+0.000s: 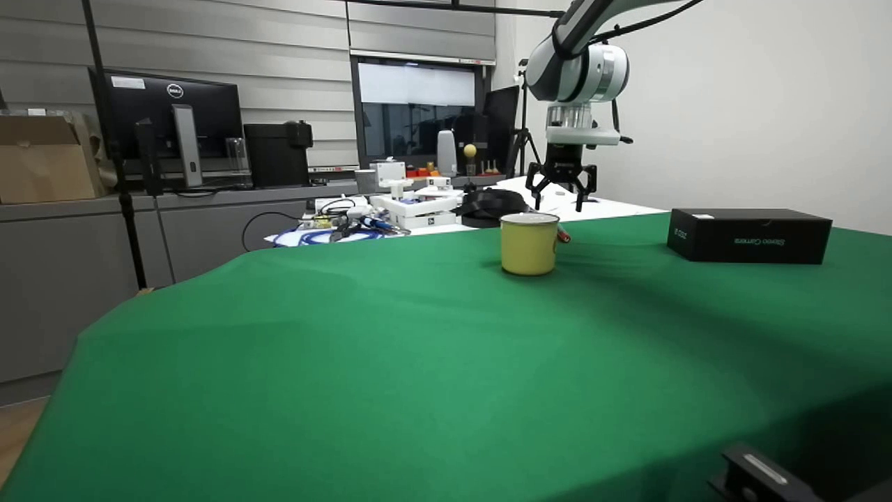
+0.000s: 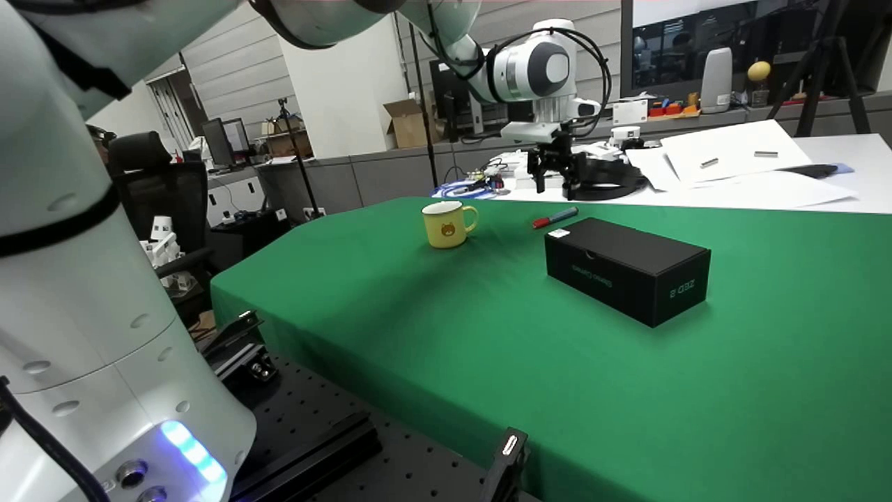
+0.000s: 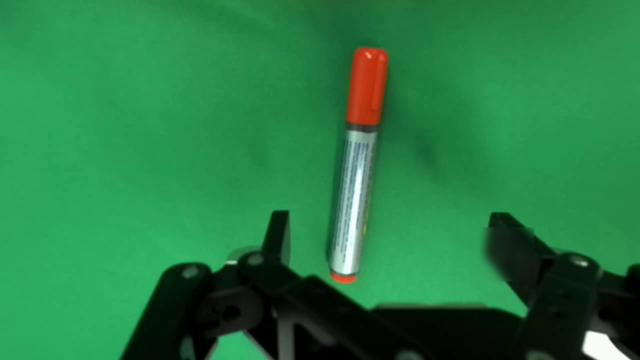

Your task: Place the red marker inside the yellow mug

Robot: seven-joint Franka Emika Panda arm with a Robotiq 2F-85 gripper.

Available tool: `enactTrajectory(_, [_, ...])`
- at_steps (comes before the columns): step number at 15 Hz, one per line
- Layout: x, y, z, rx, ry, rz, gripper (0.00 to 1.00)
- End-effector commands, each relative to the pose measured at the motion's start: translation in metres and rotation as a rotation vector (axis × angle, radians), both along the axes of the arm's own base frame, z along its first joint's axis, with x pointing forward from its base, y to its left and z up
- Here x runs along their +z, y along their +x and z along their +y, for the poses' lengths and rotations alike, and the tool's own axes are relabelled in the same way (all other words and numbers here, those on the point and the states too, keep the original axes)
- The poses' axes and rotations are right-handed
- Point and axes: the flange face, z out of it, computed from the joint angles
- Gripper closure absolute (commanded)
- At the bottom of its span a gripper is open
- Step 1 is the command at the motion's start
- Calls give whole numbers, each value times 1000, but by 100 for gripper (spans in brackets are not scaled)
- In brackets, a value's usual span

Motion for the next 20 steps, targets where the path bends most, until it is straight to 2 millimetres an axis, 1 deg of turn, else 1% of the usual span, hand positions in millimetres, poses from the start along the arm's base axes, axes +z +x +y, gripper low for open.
enactTrajectory(1, [-10, 0, 3, -2, 8, 15, 0])
enactTrajectory(7, [-29, -3, 6, 3, 5, 41, 0])
enactTrajectory(8, [-32, -4, 6, 11, 0, 45, 1])
enactTrajectory(9, [-35, -4, 7, 9, -3, 43, 26])
enactTrajectory(10, [-37, -4, 7, 9, -2, 46, 26])
enactTrajectory(11, [-38, -5, 8, 9, -2, 47, 30])
enactTrajectory(12, [-39, -5, 8, 7, -1, 48, 39])
enactTrajectory(16, [-42, -4, 6, -44, -19, 54, 66])
enactTrajectory(18, [-38, -3, 4, -85, -19, 56, 80])
enactTrajectory(20, [-32, -5, 1, -155, -19, 98, 94])
